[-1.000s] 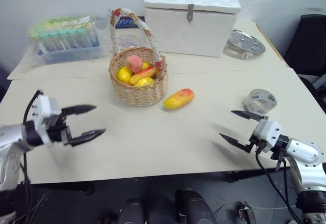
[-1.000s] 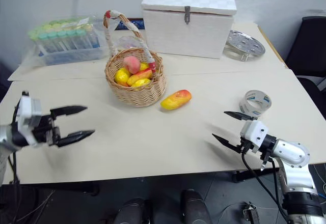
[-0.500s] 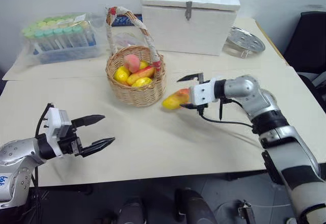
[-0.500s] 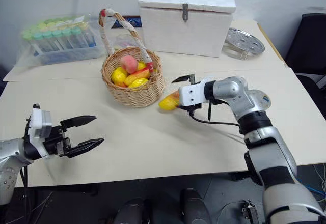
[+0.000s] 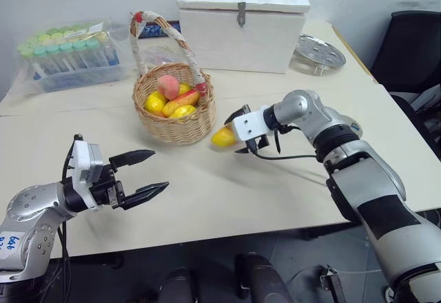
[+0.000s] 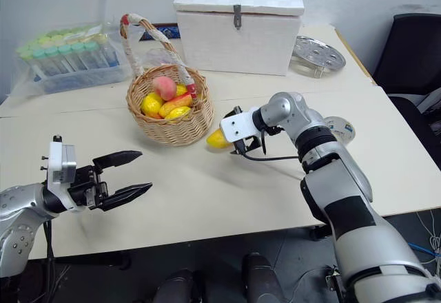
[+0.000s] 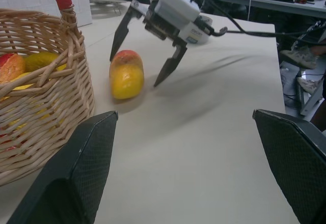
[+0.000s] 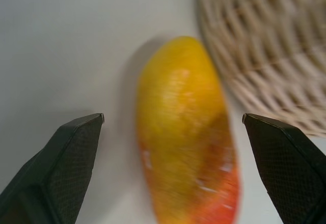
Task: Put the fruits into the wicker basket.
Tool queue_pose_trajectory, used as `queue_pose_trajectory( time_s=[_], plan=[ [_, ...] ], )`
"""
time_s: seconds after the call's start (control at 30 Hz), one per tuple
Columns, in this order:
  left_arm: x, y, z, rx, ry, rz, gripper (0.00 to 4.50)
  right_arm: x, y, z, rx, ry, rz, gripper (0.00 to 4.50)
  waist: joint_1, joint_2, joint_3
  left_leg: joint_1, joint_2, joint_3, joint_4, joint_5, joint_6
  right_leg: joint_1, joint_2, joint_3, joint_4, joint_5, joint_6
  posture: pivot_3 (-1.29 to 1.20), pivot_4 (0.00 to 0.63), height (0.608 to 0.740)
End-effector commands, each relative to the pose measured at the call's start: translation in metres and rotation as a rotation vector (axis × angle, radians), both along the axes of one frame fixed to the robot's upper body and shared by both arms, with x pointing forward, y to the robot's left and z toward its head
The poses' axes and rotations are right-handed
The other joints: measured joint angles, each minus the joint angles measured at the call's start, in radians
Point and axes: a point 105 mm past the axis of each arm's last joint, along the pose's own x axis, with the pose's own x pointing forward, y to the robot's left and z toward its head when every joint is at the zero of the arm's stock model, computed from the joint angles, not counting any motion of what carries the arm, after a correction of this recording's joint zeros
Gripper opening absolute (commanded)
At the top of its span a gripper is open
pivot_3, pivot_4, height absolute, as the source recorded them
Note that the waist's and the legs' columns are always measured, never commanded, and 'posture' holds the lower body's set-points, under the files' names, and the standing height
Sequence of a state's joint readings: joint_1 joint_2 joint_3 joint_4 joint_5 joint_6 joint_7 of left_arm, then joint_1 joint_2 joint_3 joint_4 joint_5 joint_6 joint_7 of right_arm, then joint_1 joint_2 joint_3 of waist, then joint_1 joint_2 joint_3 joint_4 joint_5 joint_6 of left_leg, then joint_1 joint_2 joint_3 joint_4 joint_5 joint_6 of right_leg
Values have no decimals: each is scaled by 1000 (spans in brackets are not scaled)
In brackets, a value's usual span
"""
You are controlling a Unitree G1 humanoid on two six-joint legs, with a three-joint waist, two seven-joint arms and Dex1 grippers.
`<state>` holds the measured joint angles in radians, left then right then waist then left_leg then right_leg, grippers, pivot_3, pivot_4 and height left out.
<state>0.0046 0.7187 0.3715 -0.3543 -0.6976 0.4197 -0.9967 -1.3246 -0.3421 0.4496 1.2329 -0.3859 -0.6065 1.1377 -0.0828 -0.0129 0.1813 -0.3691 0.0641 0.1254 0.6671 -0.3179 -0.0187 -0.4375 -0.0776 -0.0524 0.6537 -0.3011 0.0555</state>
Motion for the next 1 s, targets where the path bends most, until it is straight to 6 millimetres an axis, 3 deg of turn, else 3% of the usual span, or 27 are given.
queue_pose_trajectory(
  time_s=[0.03,0.13,0.3,0.37,0.5,0.7,0.77,0.83,1.0],
  plan=[
    [-1,4,5,-15,-34,4,4464,5,5,6,-22,-7,-34,4500,0,0,0,0,0,0,0,0,0,0,0,0,0,0,0,0,150,740],
    [-1,6,3,-20,-36,8,4493,7,15,6,-4,-22,-44,4325,-1,0,0,0,0,0,0,0,0,0,0,0,0,0,0,0,150,740],
    [-1,7,-2,-24,-38,13,4500,10,15,-2,-32,-34,-70,2947,-3,0,0,0,0,0,0,0,0,-1,0,0,0,-1,-1,0,150,740],
    [0,8,-3,-22,-40,18,4500,10,14,-1,-21,-34,-73,2592,-2,0,0,0,0,0,0,0,-1,-1,0,0,0,-1,-1,0,150,740],
    [-1,11,-5,-32,-41,43,4500,3,11,10,26,12,-22,2582,-2,0,0,0,0,0,0,0,0,-1,0,0,0,-1,-1,0,150,740],
    [-6,27,-9,-54,-35,123,4500,-27,26,51,318,246,154,2582,-4,0,0,0,1,0,-1,0,0,-1,0,-1,0,-1,-1,0,150,740],
    [-8,42,-11,-89,-32,203,4500,-56,39,77,473,348,297,2582,-2,0,0,0,1,-1,-1,0,0,-1,0,-1,0,-1,-1,0,150,740],
    [-10,53,-5,-114,-54,279,4500,-85,65,100,640,386,388,2582,-1,0,0,-1,2,-2,-2,0,0,0,0,-2,0,-1,-1,0,150,740],
    [-12,51,13,-169,-102,305,4500,-104,106,127,879,355,320,2582,1,-1,0,-1,1,-4,-2,0,-2,-2,-1,-3,0,-1,-2,0,150,740]
  ],
)
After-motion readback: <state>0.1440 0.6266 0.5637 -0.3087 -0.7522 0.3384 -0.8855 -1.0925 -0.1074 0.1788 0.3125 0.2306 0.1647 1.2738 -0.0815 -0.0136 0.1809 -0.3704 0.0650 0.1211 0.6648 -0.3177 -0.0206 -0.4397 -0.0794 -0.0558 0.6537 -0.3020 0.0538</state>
